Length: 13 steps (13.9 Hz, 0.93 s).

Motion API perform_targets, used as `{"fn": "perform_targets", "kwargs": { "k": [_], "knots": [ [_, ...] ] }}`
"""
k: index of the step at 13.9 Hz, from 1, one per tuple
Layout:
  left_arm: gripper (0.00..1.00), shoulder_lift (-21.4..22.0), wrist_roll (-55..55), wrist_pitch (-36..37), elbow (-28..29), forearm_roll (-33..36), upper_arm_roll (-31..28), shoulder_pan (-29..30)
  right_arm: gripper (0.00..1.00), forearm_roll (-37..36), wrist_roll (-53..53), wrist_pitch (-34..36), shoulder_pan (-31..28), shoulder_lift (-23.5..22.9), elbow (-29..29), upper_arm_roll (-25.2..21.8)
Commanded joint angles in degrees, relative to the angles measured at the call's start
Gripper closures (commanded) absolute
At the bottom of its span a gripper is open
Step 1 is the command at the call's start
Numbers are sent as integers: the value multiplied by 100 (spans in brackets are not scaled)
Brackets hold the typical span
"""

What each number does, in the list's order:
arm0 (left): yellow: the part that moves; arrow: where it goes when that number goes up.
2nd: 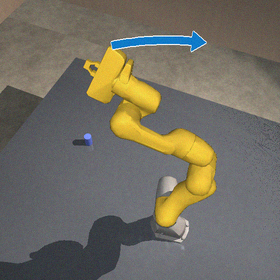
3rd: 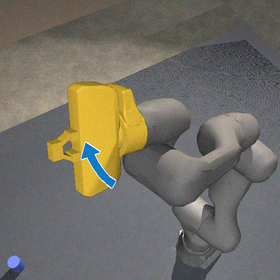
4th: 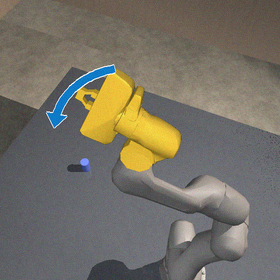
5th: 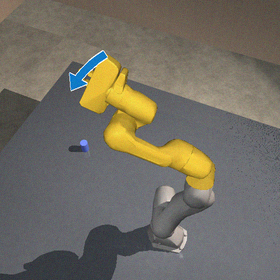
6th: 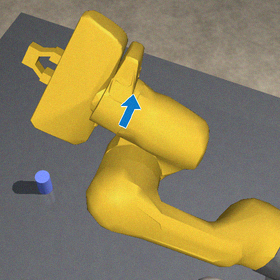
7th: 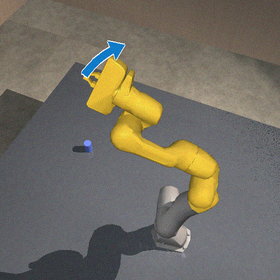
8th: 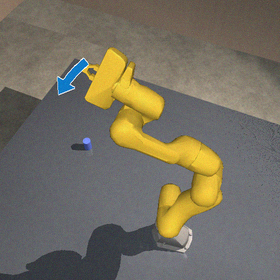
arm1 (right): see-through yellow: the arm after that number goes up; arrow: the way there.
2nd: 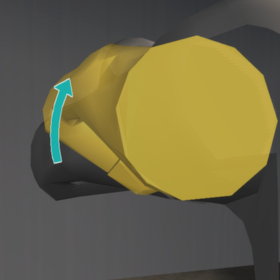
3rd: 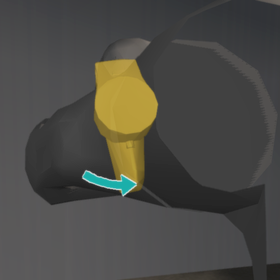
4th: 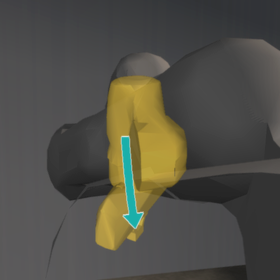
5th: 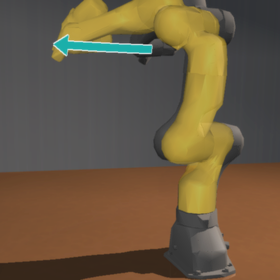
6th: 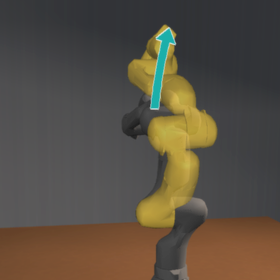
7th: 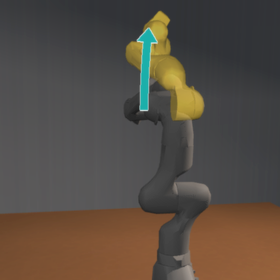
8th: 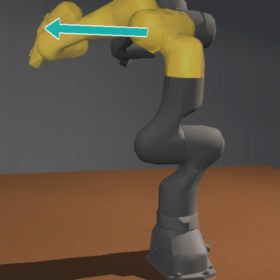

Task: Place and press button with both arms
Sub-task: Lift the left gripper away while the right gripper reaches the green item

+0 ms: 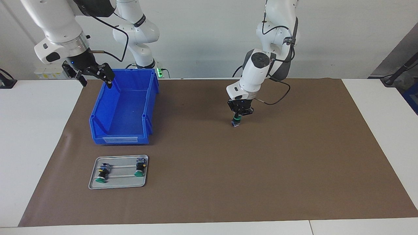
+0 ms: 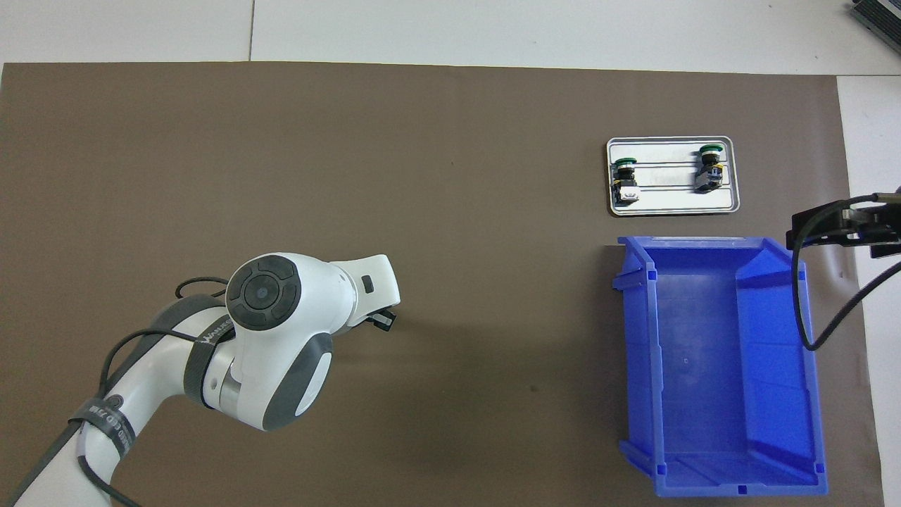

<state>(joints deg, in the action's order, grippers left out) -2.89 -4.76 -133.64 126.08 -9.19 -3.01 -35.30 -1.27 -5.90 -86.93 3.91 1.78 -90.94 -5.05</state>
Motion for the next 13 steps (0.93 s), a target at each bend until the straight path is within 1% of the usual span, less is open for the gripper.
{"fn": "perform_targets", "kwargs": {
  "k": [1,2,3,4,5,6,8,9,10,13],
  "knots": [
    [100,-18,308,336,-275,137,-85,-56,0,13,98,-87,-75,33,-73,39],
    [100,-27,379,583,-503,137,-85,-13,0,13,98,-79,-75,33,-73,39],
    [95,-18,388,707,-645,137,-94,22,0,21,98,-79,-83,33,-73,39],
    [91,8,388,717,-664,137,-129,40,0,21,98,-79,-83,33,-73,39],
    [84,43,388,734,-664,146,-147,119,0,21,98,-87,-83,33,-81,39],
    [71,52,388,752,-664,146,-147,285,0,30,98,-148,-83,51,-151,39],
    [30,96,388,822,-664,198,-147,619,0,30,72,-280,-31,112,-257,39],
    [7,131,388,857,-664,347,-147,794,0,21,-24,-289,13,95,-248,56],
    [0,157,380,858,-673,487,-147,927,0,21,-104,-316,100,60,-248,82],
    [0,306,379,1015,-681,506,-138,1480,0,13,-552,-491,531,-2,-257,100]
  ]
}}
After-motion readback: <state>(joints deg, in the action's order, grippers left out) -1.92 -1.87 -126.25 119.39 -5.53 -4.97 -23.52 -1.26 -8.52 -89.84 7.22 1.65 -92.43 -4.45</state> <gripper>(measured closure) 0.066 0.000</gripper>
